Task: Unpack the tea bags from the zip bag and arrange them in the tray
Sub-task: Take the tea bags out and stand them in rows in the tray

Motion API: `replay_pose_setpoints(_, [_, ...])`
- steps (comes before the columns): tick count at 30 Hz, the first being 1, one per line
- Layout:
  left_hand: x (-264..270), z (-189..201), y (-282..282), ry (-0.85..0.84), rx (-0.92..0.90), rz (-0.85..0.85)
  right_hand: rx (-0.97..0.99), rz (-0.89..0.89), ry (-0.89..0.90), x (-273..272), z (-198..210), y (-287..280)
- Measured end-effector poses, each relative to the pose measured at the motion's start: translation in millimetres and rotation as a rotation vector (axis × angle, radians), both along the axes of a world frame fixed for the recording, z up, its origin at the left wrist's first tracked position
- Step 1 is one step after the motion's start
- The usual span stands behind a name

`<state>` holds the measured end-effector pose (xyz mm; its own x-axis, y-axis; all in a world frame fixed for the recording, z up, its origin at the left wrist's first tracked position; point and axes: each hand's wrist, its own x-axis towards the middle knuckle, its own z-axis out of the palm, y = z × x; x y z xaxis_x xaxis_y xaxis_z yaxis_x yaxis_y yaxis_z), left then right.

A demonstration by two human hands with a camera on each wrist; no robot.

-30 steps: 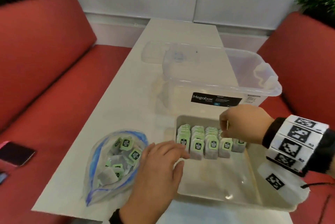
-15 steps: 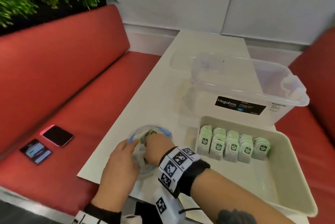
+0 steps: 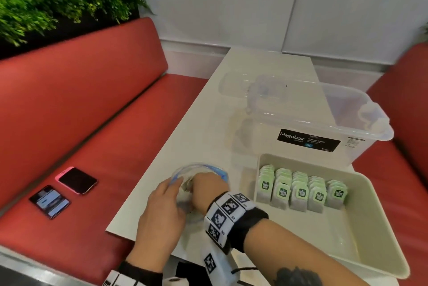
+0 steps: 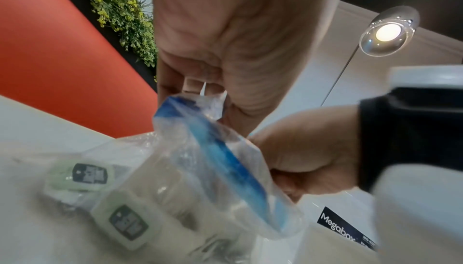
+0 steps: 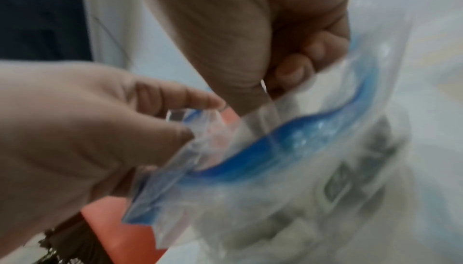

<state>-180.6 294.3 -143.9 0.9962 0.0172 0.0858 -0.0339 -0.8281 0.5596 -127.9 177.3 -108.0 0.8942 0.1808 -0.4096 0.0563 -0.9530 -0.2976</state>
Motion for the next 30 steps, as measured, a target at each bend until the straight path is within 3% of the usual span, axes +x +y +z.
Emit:
replay_pose_setpoints(5, [10,-1,2,-0.009,-0.100,-0.009,0.053,-0.008,-0.214,-7,17,-24])
replay_pose_setpoints(9, [13,3,0,-0.035,-0.126,-0.016,0.219,-0.109,-0.182,-4,29,-43])
replay_pose_setpoints(11, [11,8,-5,-0.132,-0.166,0.004,0.338,-0.145,-0.181,-5,36,-51])
replay_pose_setpoints(14, [3,27,-18,-0.259,-0.424,0.042,0.513,-0.187,-0.229,-10,40,-59])
replay_pose_setpoints(18, [2,47,-37,-0.003,-0.809,0.006,0.771,-0.245,-0.209,-20,44,-69])
replay_pose_setpoints(21, [8,52,-47,0.029,-1.052,-0.011,0.941,-0.327,-0.180,-30,48,-79])
replay_pose_setpoints(27, [11,56,-67,0.115,-1.282,-0.059,1.144,-0.418,-0.187,-39,56,-102])
replay_pose_setpoints(30, [11,55,-76,0.142,-1.303,-0.071,1.115,-0.433,-0.255,-40,61,-116])
